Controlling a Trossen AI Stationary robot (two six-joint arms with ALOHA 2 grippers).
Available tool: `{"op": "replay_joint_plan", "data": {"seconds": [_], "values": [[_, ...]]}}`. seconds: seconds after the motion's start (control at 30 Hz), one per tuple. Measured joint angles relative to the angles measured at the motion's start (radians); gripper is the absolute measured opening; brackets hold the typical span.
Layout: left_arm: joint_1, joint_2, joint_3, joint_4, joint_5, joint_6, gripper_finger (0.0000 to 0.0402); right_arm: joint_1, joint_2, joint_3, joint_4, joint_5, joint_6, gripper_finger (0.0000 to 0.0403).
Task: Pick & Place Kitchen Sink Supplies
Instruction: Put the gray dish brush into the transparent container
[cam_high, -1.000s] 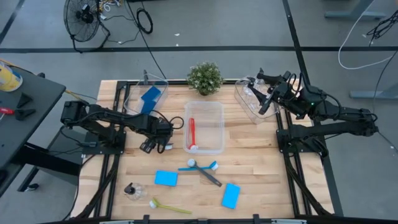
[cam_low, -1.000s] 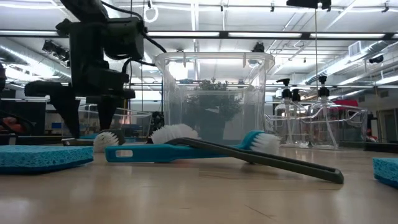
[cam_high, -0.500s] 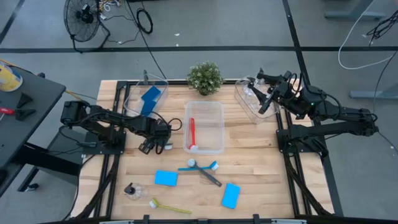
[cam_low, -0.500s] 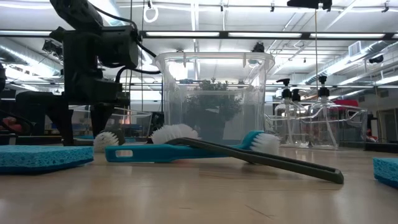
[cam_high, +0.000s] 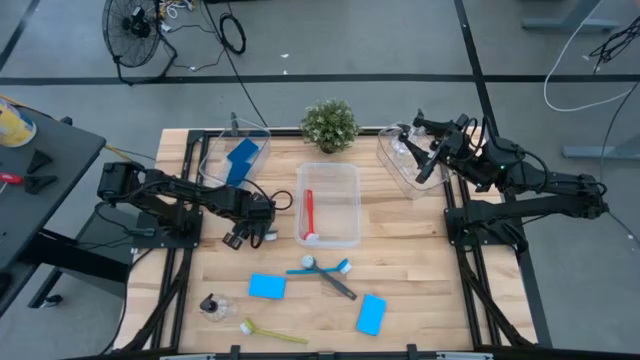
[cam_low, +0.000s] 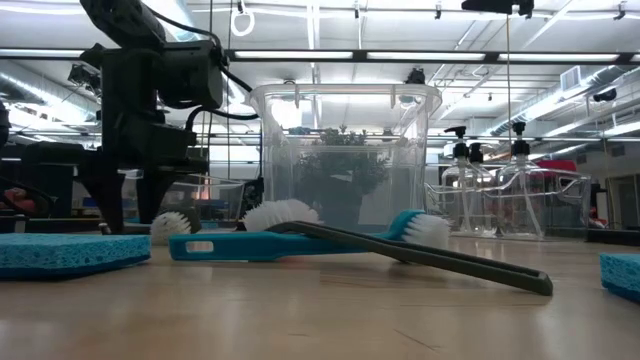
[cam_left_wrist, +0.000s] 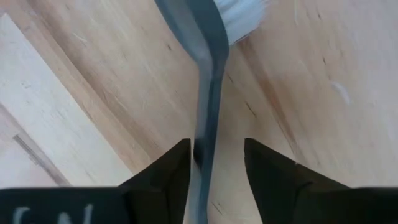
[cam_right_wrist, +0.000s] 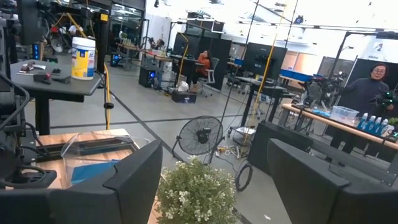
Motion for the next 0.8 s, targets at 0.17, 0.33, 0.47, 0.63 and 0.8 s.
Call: {"op": "replay_joint_plan", "data": {"seconds": [0.17,0.33,0.47,0.63,0.8], "values": [[0.000,0.000,0.000,0.000,0.000,0.000,0.0124,0.000,0.000,0.000,0.000,0.000,0.000,0.0292],[0.000,0.000,0.000,0.000,0.000,0.000,0.0095,0.000,0.000,0.000,0.000,0.000,0.000,0.0292],[0.000,0.000,0.000,0.000,0.000,0.000,0.0074,0.000,0.000,0.000,0.000,0.000,0.000,0.0292],[0.000,0.000,0.001,-0.001,-0.002,-0.004,0.0048,0.000,0.000,0.000,0.000,0.000,0.000,0.0292],[0.000,-0.001,0.002,0.002,-0.005,-0.026,0.0032,0.000,0.000,0.000,0.000,0.000,0.000,0.0292]]}}
